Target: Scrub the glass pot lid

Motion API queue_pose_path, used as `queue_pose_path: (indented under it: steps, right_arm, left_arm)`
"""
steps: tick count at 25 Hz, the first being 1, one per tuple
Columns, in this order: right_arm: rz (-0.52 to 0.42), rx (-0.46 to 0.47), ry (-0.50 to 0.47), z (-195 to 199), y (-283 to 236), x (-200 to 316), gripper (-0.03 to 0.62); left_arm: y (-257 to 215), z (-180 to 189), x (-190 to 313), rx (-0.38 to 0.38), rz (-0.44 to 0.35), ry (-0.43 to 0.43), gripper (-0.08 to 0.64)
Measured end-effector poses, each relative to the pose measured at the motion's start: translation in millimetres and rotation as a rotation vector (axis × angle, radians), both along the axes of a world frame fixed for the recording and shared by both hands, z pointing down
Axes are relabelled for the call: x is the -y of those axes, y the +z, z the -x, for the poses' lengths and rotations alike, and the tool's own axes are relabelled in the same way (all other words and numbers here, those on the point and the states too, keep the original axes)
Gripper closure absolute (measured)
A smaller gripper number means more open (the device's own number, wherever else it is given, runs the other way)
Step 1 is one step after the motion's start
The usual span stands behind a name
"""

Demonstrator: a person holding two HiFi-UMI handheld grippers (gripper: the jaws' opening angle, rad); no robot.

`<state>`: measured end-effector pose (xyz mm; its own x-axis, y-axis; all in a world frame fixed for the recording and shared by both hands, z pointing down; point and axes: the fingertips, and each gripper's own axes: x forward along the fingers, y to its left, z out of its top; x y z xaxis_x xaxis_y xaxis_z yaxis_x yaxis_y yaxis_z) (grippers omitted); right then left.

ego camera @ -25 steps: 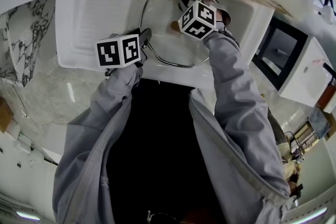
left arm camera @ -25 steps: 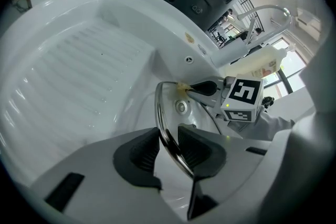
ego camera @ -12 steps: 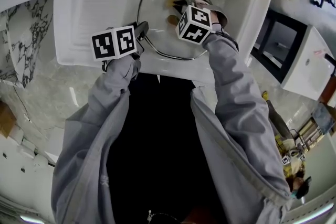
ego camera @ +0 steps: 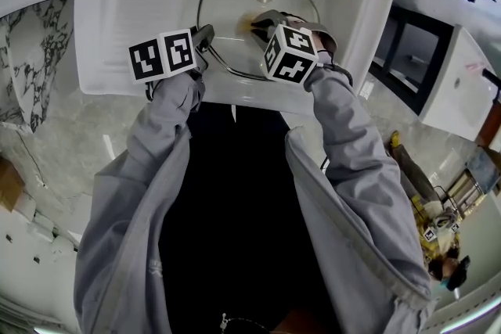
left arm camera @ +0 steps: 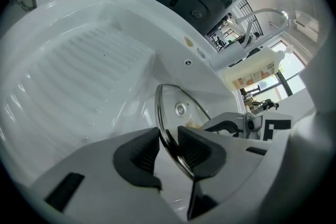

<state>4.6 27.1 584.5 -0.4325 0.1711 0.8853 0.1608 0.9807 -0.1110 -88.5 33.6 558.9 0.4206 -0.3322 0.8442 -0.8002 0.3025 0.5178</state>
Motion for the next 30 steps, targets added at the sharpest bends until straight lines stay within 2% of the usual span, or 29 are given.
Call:
queue_pose_path:
  steps: [11, 16, 18, 21, 26, 28, 30]
  right_arm:
    - [0.353, -0.013, -0.034, -29, -50, -62, 0.561]
    - [0.494, -0.007, -0.045, -38, -68, -68, 0.561]
    - [0.515, 0.023, -0.024, -39, -75, -59, 0.561]
    - [0.43, 0.064, 0.068, -39, -75, -22, 0.561]
    - [0.131, 0.052, 0.224, -46, -49, 63, 0.561]
    - [-0.007, 0.014, 0.244, -49, -29, 91, 0.561]
    - [-0.126, -0.028, 0.215, -51, -7, 109, 0.561]
  left_arm:
    - [0, -1, -1, 0.005, 0.002, -0.002, 0.453]
    - [0, 0, -1, 0.005, 0.005, -0.002, 0.453]
    - [0, -1, -2, 0.004, 0.007, 0.0, 0.453]
    - [-1, -1, -4, 0.006, 0.011, 0.006, 0.451]
    - [0, -1, -5, 0.011, 0.019, 0.006, 0.449]
    - [0, -2, -5, 0.01, 0.023, 0.005, 0.449]
    - [1, -2, -5, 0.008, 0.026, 0.004, 0.449]
